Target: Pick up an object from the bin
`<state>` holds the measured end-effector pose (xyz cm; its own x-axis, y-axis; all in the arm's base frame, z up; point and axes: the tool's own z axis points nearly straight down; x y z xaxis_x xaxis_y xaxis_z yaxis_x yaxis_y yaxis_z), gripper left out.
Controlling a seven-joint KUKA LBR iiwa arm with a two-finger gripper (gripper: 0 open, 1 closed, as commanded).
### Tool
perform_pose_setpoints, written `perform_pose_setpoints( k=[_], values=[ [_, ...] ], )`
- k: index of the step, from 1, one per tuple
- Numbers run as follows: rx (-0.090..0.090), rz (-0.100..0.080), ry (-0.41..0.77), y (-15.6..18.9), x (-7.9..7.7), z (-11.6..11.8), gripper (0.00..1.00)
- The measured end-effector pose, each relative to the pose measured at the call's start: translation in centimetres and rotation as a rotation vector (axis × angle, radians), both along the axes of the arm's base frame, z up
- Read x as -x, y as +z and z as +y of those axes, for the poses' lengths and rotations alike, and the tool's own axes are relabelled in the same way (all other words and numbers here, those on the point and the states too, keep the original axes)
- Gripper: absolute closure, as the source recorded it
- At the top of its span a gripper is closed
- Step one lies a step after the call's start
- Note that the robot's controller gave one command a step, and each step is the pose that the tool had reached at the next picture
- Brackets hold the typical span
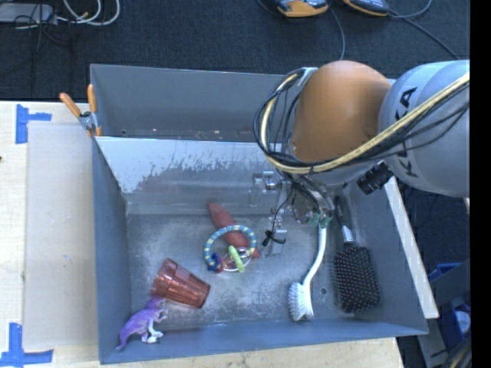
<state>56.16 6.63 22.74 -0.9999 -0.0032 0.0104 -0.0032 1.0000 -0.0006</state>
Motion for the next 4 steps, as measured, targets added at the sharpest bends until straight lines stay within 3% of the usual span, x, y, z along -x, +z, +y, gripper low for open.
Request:
perform_pose_setpoints(
  k=[1, 2, 3, 4],
  values=[
    [-0.001, -0.009, -0.002, 0.5, -0.1, 0.0, 0.0],
    [0.0, -0.011, -0.212, -3.5, -2.5, -0.7, 0.0],
    [0.002, -0.004, -0.188, -6.6, -3.4, -0.2, 0.0],
    [0.001, -0.007, -0.237, -7.9, -3.3, -0.2, 0.0]
  ],
)
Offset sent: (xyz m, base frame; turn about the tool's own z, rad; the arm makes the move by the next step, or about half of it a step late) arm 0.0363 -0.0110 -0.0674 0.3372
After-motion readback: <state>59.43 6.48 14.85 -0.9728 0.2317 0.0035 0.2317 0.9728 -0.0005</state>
